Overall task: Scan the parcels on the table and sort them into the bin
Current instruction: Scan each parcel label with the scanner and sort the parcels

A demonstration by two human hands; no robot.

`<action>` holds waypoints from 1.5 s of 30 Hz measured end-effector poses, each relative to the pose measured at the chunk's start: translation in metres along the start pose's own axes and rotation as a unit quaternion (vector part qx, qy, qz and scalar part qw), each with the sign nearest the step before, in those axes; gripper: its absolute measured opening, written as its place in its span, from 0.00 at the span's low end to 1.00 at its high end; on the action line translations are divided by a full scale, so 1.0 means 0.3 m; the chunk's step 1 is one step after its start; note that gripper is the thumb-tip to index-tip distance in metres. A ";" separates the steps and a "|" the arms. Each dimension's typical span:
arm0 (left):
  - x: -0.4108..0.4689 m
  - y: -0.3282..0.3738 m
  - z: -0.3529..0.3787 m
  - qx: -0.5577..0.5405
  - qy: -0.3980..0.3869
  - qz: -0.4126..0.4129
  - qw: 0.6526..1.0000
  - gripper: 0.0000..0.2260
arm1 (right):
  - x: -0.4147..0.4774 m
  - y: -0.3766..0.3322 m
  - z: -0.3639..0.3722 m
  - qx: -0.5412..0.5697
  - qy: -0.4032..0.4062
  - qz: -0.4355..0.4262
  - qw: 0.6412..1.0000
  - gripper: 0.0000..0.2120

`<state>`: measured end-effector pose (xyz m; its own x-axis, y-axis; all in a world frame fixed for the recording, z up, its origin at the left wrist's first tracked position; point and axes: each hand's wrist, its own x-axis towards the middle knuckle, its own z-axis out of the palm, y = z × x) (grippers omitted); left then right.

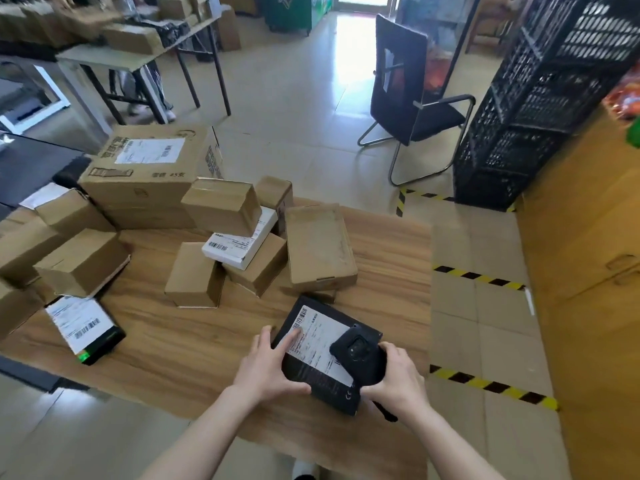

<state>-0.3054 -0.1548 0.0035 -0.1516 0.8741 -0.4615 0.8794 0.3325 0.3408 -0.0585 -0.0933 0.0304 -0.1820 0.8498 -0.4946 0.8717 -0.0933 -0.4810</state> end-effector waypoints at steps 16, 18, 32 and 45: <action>0.054 0.104 0.066 -0.003 0.005 0.266 0.964 0.48 | -0.170 0.113 0.012 0.132 0.087 0.103 0.982 0.39; 0.048 0.170 0.071 -0.011 0.024 0.306 0.952 0.47 | -0.211 0.158 -0.017 0.154 0.108 0.110 0.976 0.38; -0.198 0.961 0.325 0.118 -0.040 0.522 0.844 0.45 | -0.820 0.707 -0.189 0.249 0.284 0.262 0.888 0.41; -0.792 1.590 0.907 0.210 -0.204 0.718 0.631 0.48 | -1.596 1.162 0.044 0.356 0.444 0.476 0.671 0.39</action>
<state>0.2730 -0.3001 0.0530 0.9919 -0.0249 -0.1247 0.0328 -0.8975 0.4398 0.3265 -0.5395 0.0899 0.9205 0.1744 -0.3497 -0.0949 -0.7682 -0.6331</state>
